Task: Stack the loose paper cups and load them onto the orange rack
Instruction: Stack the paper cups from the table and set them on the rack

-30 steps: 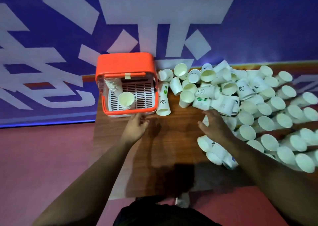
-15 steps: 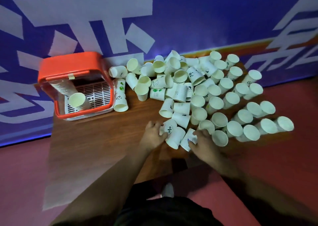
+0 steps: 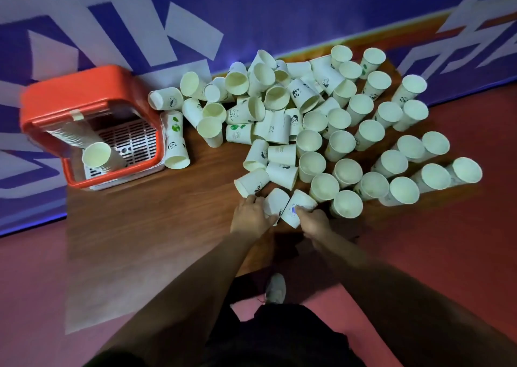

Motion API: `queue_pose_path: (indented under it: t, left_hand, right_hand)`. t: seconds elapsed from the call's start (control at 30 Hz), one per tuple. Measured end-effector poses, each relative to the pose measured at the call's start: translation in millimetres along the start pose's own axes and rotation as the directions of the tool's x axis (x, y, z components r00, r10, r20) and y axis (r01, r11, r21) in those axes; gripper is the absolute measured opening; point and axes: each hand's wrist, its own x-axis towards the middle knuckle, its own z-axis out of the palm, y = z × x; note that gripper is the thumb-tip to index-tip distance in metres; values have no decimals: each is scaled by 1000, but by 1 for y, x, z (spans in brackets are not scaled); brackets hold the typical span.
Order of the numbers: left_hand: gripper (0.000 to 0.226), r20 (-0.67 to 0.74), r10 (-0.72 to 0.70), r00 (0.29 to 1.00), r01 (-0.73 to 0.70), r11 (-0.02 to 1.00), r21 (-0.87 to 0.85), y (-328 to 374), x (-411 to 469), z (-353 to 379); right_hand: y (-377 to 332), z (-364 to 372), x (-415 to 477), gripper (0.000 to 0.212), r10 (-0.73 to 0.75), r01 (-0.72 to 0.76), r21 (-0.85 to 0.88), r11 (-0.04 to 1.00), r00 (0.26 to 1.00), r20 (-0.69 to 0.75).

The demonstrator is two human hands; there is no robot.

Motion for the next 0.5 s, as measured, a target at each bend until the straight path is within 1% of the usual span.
queue_pose_path:
  t: [0.1,0.2,0.27,0.33,0.4,0.5]
  left_hand:
    - [68,82,-42,996,44,999,-29,-3,2,2]
    - [70,135,-100,986,120,981,-153,-8,2,0]
    - [71,164,-153,975,193,945,-263,-12,0,-2]
    - [71,171,-189,967,243,890,-387,-17,-3,-8]
    - [63,148,-219,964,264,829,-492,-26,-7,-14]
    - [54,112,-254,961,273,795,-542,-40,-10,-28]
  right_hand:
    - [5,6,9,37,-10,9,26,1000,1000,23]
    - [11,9,17,35,4,-14,95,995,994,108]
    - [13,8,19,33,-3,-12,100,995,990,144]
    - [10,6,13,35,-25,9,97,995,987,161]
    - [4,3,5,33,-68,57,58,997,977,201]
    - [-8,-1,-3,32,-100,96,28,995,961,258]
